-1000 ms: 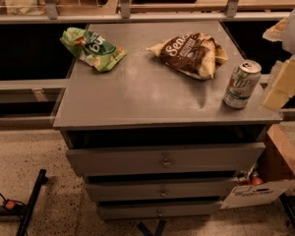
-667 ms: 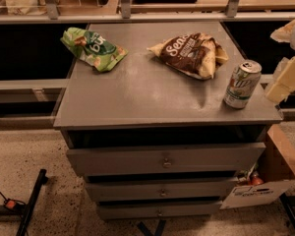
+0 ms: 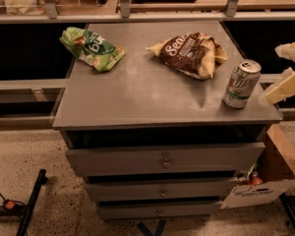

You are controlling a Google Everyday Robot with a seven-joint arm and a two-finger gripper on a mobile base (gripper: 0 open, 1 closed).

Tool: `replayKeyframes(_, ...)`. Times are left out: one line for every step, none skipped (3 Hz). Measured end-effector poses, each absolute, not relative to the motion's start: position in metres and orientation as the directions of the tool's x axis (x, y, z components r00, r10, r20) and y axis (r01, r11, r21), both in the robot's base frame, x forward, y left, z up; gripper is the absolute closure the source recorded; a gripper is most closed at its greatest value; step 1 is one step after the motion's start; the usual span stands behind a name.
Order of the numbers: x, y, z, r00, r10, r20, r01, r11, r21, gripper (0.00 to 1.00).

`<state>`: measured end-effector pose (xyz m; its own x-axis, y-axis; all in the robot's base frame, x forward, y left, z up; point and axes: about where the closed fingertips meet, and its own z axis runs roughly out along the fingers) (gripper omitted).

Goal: Knock 7up can over

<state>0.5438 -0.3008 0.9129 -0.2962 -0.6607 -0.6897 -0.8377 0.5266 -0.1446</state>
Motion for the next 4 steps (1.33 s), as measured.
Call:
replayKeyframes(0.551, -0.309, 0.899, -0.243, -0.515, -0.822, -0.830, 0.549, -0.099, 0.00)
replayKeyframes(0.557, -0.307, 0.891, -0.174, -0.415, -0.893, -0.837, 0.540, -0.088, 0.00)
replayKeyframes(0.563, -0.301, 0.882, -0.135, -0.345, -0.929, -0.846, 0.528, -0.072, 0.00)
replayKeyframes(0.568, -0.290, 0.874, -0.114, -0.291, -0.950, -0.860, 0.508, -0.052, 0.00)
